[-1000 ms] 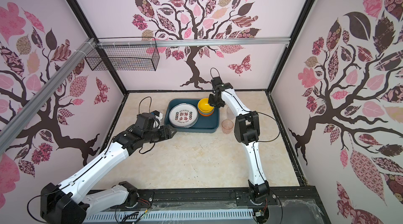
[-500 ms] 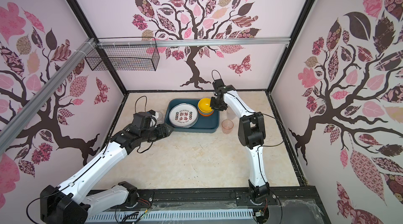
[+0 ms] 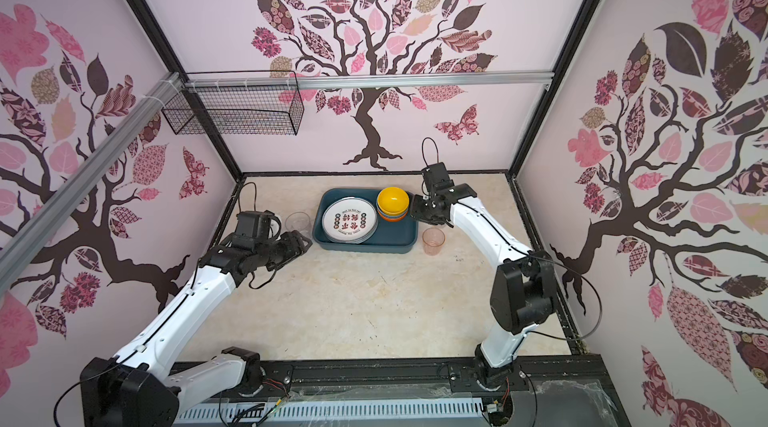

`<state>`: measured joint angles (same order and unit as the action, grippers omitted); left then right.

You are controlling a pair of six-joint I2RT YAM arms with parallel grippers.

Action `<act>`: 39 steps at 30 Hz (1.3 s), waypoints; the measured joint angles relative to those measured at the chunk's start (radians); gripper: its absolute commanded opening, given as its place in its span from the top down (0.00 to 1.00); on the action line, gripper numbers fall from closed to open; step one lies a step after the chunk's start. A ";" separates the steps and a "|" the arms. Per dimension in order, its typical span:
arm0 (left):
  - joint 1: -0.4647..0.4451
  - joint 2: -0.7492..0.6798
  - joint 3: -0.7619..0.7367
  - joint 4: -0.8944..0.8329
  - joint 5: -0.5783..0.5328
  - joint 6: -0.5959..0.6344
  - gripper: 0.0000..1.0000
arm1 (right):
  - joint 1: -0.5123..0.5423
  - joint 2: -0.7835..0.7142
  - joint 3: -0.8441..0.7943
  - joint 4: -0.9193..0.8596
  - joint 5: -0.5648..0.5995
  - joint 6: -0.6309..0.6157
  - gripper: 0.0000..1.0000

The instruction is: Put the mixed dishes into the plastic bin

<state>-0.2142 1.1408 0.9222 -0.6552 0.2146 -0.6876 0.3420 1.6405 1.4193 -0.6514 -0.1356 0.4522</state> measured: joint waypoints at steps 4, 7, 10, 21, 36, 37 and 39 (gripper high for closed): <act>0.058 0.037 0.013 -0.012 -0.003 -0.016 0.35 | 0.047 -0.105 -0.140 0.049 -0.011 0.002 0.59; 0.094 0.080 0.040 -0.019 -0.013 -0.028 0.35 | 0.103 -0.173 -0.223 0.079 -0.017 0.004 0.59; 0.119 0.129 0.071 -0.015 -0.035 -0.047 0.35 | 0.146 -0.243 -0.312 0.127 -0.045 0.009 0.58; 0.138 0.319 0.161 0.035 -0.106 -0.119 0.34 | 0.235 -0.446 -0.508 0.341 -0.188 0.045 0.52; 0.149 0.540 0.296 0.069 -0.175 -0.151 0.45 | 0.350 -0.505 -0.590 0.430 -0.205 0.045 0.52; 0.149 0.556 0.306 0.071 -0.178 -0.151 0.46 | 0.351 -0.514 -0.595 0.429 -0.201 0.045 0.52; 0.149 0.586 0.319 0.071 -0.180 -0.152 0.49 | 0.351 -0.531 -0.602 0.425 -0.194 0.045 0.52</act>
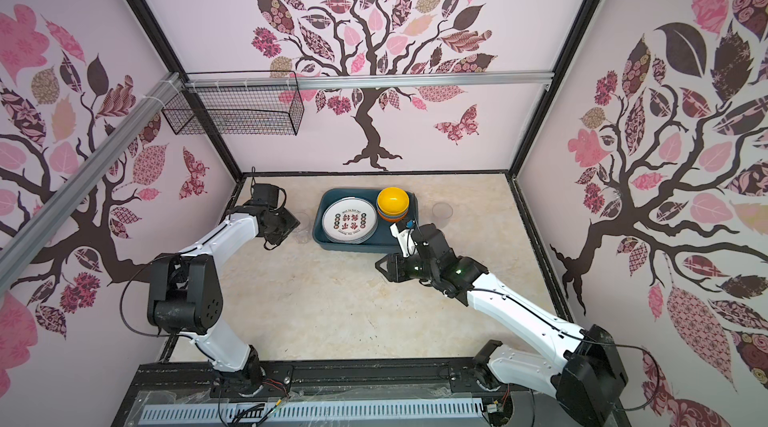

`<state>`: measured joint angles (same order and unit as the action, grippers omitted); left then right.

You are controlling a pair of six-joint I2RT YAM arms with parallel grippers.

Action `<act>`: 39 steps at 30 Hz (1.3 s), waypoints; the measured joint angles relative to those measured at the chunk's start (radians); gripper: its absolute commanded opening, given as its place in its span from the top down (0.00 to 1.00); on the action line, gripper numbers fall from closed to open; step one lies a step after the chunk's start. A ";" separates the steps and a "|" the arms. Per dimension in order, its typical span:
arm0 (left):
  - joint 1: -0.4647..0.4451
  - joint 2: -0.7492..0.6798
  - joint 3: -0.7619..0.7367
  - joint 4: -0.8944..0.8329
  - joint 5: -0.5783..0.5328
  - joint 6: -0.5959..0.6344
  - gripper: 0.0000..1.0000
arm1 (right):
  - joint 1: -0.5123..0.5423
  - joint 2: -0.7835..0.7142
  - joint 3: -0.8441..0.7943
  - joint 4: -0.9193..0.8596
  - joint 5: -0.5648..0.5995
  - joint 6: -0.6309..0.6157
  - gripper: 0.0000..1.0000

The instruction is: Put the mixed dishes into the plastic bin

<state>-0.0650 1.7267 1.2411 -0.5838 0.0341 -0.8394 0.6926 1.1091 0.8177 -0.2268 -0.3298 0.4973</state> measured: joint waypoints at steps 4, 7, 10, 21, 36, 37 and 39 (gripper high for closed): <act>0.000 0.048 0.013 0.000 -0.004 0.001 0.58 | 0.000 -0.026 -0.012 -0.002 0.013 0.000 0.52; 0.000 0.060 0.014 -0.001 -0.003 0.001 0.66 | 0.000 -0.033 -0.021 -0.006 0.019 0.000 0.52; 0.001 0.060 0.014 0.002 0.000 0.003 0.73 | 0.000 -0.037 -0.032 -0.011 0.023 0.002 0.52; 0.048 0.013 -0.020 -0.007 0.030 0.023 0.95 | 0.000 -0.038 -0.045 -0.014 0.028 0.022 0.52; 0.078 -0.250 -0.118 -0.066 0.130 0.121 1.00 | 0.000 -0.038 -0.036 -0.040 0.076 0.027 0.50; 0.077 -0.266 -0.127 -0.068 0.145 0.127 1.00 | 0.000 -0.038 -0.033 -0.045 0.080 0.027 0.50; 0.074 -0.296 -0.143 -0.076 0.171 0.134 1.00 | 0.000 -0.037 -0.021 -0.056 0.093 0.028 0.49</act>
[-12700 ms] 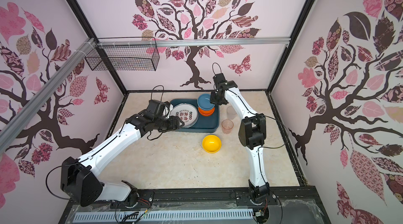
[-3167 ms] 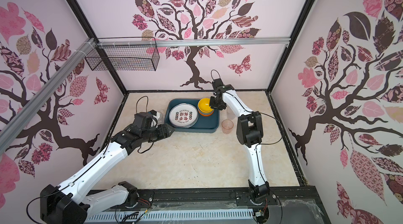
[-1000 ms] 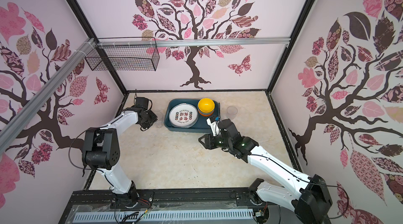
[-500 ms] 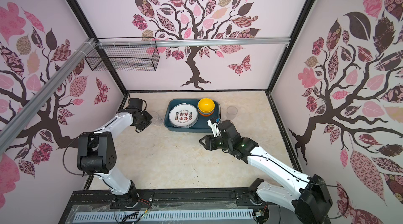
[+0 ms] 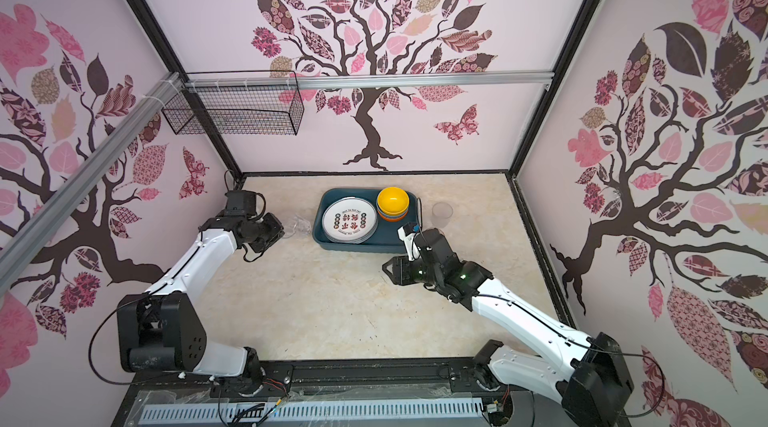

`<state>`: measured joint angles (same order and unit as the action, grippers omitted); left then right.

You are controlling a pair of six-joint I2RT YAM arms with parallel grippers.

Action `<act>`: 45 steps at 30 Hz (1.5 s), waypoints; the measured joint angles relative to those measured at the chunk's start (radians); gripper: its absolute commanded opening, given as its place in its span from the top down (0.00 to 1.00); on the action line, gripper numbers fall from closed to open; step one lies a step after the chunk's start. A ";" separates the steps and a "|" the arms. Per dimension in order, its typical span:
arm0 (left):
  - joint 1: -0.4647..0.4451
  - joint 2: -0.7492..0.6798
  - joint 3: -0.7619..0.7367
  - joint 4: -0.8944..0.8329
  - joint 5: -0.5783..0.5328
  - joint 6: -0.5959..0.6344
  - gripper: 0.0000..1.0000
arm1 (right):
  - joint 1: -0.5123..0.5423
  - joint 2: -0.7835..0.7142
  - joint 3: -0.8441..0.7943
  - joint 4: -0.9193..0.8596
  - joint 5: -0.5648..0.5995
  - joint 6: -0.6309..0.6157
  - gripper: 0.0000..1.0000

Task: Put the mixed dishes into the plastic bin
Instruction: 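Lift the clear tumbler with the left gripper toward the right gripper, then grip the clear tumbler with the right gripper and open the left gripper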

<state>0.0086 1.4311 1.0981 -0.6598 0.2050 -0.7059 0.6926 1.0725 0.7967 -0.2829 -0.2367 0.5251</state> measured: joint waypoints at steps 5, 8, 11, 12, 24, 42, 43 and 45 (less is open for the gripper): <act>-0.061 -0.071 -0.016 -0.024 0.032 0.011 1.00 | 0.000 0.019 0.076 -0.043 0.036 -0.001 0.49; -0.124 -0.100 -0.016 -0.029 0.045 0.014 1.00 | 0.000 0.052 0.135 -0.072 0.058 -0.003 0.46; -0.182 -0.111 -0.016 -0.034 0.058 0.014 1.00 | 0.000 0.093 0.200 -0.114 0.082 -0.002 0.46; -0.197 -0.111 -0.016 -0.036 0.062 0.013 1.00 | 0.000 0.107 0.220 -0.127 0.088 -0.002 0.46; -0.447 -0.096 -0.004 -0.052 0.038 -0.006 1.00 | 0.000 0.246 0.432 -0.278 0.139 0.018 0.45; -0.660 0.053 0.122 -0.044 -0.003 -0.031 1.00 | 0.014 0.362 0.533 -0.354 0.127 0.028 0.45; -0.665 0.056 0.129 -0.045 -0.004 -0.031 0.99 | 0.017 0.369 0.538 -0.355 0.127 0.028 0.46; -0.673 0.059 0.139 -0.045 -0.005 -0.031 0.99 | 0.019 0.380 0.543 -0.357 0.127 0.027 0.47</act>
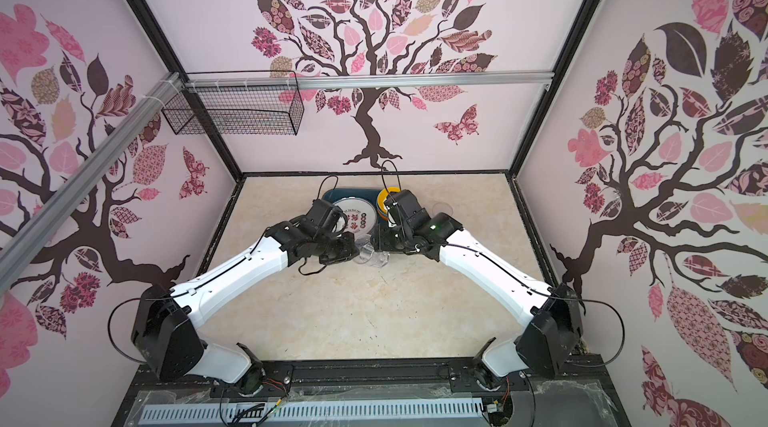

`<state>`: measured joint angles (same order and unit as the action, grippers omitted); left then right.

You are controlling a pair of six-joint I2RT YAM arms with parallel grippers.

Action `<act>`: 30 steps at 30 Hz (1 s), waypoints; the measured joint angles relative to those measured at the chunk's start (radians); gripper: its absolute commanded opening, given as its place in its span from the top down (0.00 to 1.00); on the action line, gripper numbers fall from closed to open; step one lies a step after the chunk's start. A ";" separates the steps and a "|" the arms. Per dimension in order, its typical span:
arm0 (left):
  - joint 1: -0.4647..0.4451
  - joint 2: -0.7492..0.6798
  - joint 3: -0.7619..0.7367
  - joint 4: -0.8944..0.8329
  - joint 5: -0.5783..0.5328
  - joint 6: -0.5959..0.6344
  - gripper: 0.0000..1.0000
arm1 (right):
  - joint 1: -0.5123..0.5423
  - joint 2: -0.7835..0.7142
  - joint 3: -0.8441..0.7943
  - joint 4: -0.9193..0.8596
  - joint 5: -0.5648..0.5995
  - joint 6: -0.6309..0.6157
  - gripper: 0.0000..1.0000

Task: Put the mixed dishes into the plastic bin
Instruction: 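Grip the clear tumbler with the right gripper and open the left gripper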

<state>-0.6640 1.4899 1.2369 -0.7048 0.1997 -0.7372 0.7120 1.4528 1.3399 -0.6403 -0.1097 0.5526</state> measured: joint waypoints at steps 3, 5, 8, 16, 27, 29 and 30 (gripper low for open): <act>-0.007 0.003 0.013 0.000 0.000 0.000 0.98 | 0.000 0.019 0.007 -0.010 0.002 -0.003 0.50; -0.009 0.003 0.020 0.000 -0.001 0.000 0.97 | 0.000 0.038 0.019 -0.018 0.007 -0.006 0.53; -0.010 0.003 0.025 -0.001 -0.006 0.000 0.96 | 0.001 0.059 0.034 -0.023 0.016 -0.011 0.58; -0.013 0.008 0.034 -0.016 -0.026 -0.005 0.88 | 0.013 0.077 0.043 -0.035 0.072 -0.030 0.72; -0.017 0.017 0.112 -0.031 -0.051 -0.017 0.81 | 0.013 0.080 0.042 -0.039 0.176 -0.042 0.88; -0.017 0.017 0.117 -0.031 -0.052 -0.016 0.78 | 0.013 0.080 0.042 -0.036 0.190 -0.045 0.89; -0.017 0.017 0.120 -0.030 -0.052 -0.017 0.76 | 0.013 0.080 0.042 -0.037 0.196 -0.048 0.90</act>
<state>-0.6807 1.5066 1.3571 -0.7349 0.1474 -0.7544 0.7254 1.5326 1.3823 -0.6769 0.0868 0.5041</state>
